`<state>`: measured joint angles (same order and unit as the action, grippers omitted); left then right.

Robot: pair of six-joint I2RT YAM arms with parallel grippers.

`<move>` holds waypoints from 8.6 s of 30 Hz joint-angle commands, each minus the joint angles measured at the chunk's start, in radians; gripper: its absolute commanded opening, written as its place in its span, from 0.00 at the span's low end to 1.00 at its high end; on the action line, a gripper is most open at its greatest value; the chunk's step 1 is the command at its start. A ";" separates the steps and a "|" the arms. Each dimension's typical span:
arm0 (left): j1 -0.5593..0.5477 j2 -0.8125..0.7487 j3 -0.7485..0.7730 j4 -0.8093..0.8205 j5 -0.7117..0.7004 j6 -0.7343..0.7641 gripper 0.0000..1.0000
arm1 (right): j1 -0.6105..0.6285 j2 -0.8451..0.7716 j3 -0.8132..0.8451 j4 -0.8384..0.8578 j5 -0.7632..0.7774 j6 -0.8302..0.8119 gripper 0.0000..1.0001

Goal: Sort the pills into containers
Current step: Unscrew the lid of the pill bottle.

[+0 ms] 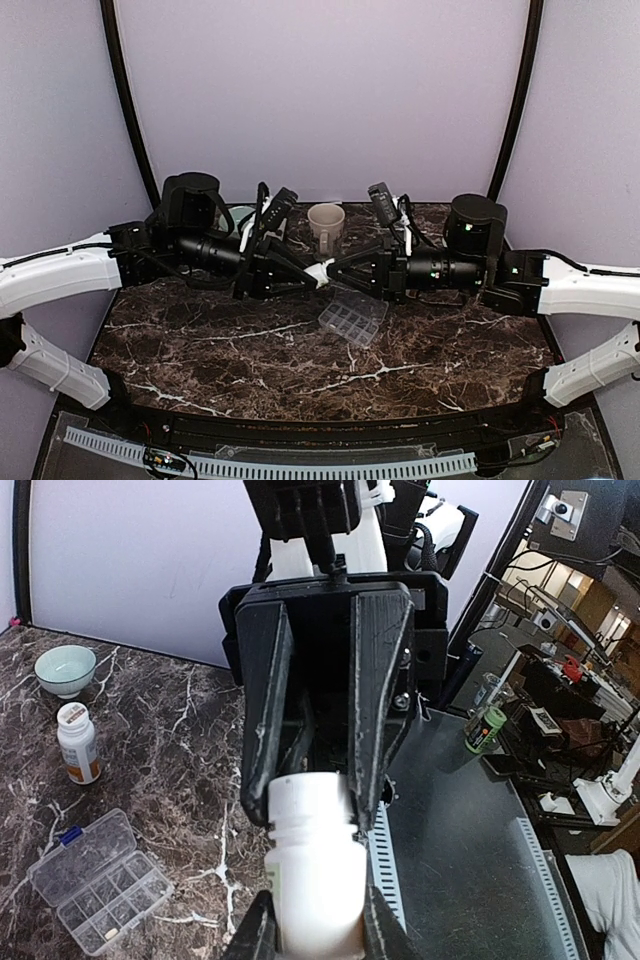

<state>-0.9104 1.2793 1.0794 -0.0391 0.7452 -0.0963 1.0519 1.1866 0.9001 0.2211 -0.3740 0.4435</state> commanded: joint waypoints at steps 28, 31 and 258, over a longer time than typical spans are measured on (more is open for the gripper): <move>-0.014 -0.023 -0.038 0.061 -0.172 0.125 0.00 | 0.000 -0.035 0.055 -0.057 0.173 0.303 0.63; -0.025 -0.026 -0.046 0.063 -0.226 0.153 0.00 | 0.000 -0.024 0.074 -0.109 0.203 0.350 0.63; -0.139 -0.028 -0.024 -0.020 -0.438 0.275 0.00 | -0.004 0.054 0.049 -0.128 0.128 0.222 0.00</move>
<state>-1.0416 1.2751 1.0191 -0.0502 0.1822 0.2169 1.0496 1.2655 1.0054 -0.0437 -0.1753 0.8402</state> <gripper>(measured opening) 0.221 0.171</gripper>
